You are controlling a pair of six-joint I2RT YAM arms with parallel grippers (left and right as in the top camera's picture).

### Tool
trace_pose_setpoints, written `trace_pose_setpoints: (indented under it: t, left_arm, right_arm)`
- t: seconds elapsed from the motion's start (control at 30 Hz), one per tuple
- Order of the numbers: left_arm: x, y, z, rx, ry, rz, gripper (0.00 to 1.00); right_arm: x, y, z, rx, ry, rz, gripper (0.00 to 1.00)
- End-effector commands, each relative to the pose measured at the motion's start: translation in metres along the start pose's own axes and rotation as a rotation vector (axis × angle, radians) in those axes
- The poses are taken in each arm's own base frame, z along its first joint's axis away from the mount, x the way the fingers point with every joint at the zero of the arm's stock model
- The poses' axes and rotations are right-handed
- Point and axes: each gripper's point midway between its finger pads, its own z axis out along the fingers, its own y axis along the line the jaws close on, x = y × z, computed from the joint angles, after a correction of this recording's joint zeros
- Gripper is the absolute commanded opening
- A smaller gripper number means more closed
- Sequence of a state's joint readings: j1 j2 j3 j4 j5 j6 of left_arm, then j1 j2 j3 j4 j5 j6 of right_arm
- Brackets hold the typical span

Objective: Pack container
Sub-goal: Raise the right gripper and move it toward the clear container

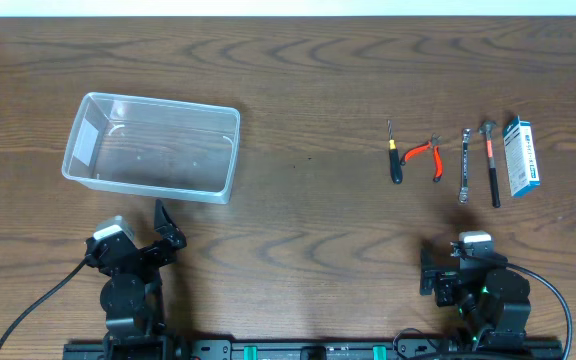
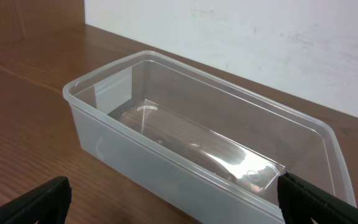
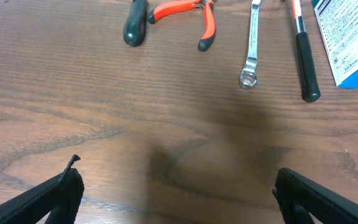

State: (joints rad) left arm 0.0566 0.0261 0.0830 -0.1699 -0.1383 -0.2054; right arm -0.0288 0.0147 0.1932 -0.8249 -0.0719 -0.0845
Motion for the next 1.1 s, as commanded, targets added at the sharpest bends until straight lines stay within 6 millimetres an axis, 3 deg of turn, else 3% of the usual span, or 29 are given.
trace_pose_setpoints:
  t: [0.0, 0.63, 0.7, 0.87, 1.07]
  left_arm:
    - [0.015, 0.003, 0.003, -0.011, 0.036, 0.018, 0.98]
    - [0.015, 0.003, 0.003, -0.011, 0.035, 0.018, 0.98]
    - [0.015, 0.003, 0.003, -0.011, 0.036, 0.017, 0.98]
    - [0.016, 0.001, 0.003, 0.004, 0.038, 0.017, 0.98]
    - [0.015, -0.005, 0.003, 0.038, 0.042, 0.012, 0.98]
  right_arm:
    - [0.002, -0.001, 0.001, 0.002, -0.001, -0.005, 0.99]
    - [-0.003, -0.001, 0.001, 0.005, -0.018, -0.006, 0.99]
    - [-0.019, 0.002, 0.0, -0.02, -0.086, 0.012, 0.99]
    - [-0.065, 0.039, -0.013, -0.271, -0.259, 0.188, 0.99]
    - [-0.114, 0.051, -0.034, -0.398, -0.449, 0.246, 0.99]
